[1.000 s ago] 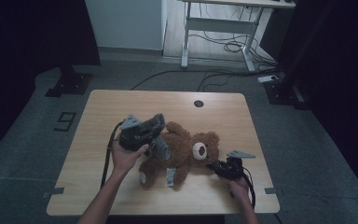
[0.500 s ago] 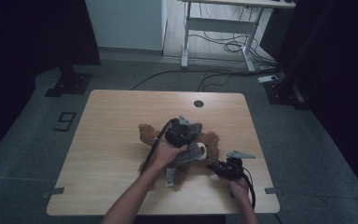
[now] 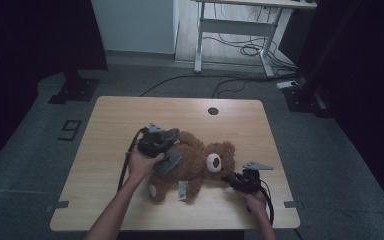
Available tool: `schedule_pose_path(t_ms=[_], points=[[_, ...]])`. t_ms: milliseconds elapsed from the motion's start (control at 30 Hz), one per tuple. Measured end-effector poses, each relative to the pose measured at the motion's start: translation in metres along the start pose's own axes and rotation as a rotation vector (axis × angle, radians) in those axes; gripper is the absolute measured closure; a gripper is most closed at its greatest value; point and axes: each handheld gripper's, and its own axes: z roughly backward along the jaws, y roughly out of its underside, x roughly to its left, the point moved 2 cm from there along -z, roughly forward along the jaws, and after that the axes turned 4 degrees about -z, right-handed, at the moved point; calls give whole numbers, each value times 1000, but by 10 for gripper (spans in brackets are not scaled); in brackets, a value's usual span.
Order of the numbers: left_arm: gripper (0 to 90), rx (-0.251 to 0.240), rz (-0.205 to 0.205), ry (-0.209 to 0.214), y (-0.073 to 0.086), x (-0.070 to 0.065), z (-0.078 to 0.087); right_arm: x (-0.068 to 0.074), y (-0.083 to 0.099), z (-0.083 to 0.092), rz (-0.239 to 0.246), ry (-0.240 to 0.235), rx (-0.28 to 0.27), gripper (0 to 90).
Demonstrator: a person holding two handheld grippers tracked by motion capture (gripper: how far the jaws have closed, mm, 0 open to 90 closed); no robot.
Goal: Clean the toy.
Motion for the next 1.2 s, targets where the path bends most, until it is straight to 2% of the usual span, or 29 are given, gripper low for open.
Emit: schedule_pose_path(t_ms=[67, 133, 233, 367, 400, 533, 633, 733, 867, 933, 967, 1000, 1067, 1100, 1133, 1167, 1200], points=[[780, 1, 37, 10, 12, 10, 1, 1, 0, 0, 3, 3, -2, 656], [779, 0, 50, 16, 20, 13, 2, 1, 0, 0, 5, 6, -1, 656], [778, -9, 40, 14, 21, 12, 5, 2, 1, 0, 7, 12, 0, 656], [778, -16, -7, -3, 6, 1, 8, 2, 1, 0, 3, 10, 4, 656], [779, -24, -16, 5, 2, -3, 8, 2, 1, 0, 3, 10, 5, 656], [779, -64, -58, 63, -20, -30, 9, 1, 1, 0, 4, 9, 4, 656], [778, -82, -106, 109, -35, -57, 5, 1, 1, 0, 3, 9, 7, 656], [778, -90, -133, 155, -49, -86, -6, 2, 1, 0, 6, 11, 3, 656], [778, -56, -167, 196, -62, -118, -32, 2, 1, 0, 5, 11, 4, 657], [778, -21, -169, 214, -63, -128, -48, 2, 1, 0, 5, 11, 4, 656], [778, 6, -180, 206, -61, -132, -56, 2, 1, 0, 5, 11, 2, 656], [778, 16, -189, 188, -59, -133, -62, 1, 1, 0, 8, 11, 1, 656], [777, 4, -153, 198, -56, -128, -65, 1, 1, 0, 5, 15, 8, 656], [778, 13, -151, 182, -55, -123, -64, 1, 1, 0, 3, 12, 7, 656], [778, 35, -176, 138, -53, -118, -63, 1, 1, 0, 5, 13, 6, 656], [779, 45, -181, 120, -49, -113, -62, 1, 1, 0, 6, 12, 5, 656], [779, 37, -153, 137, -46, -106, -60, 1, 1, 0, 6, 10, 3, 657]])
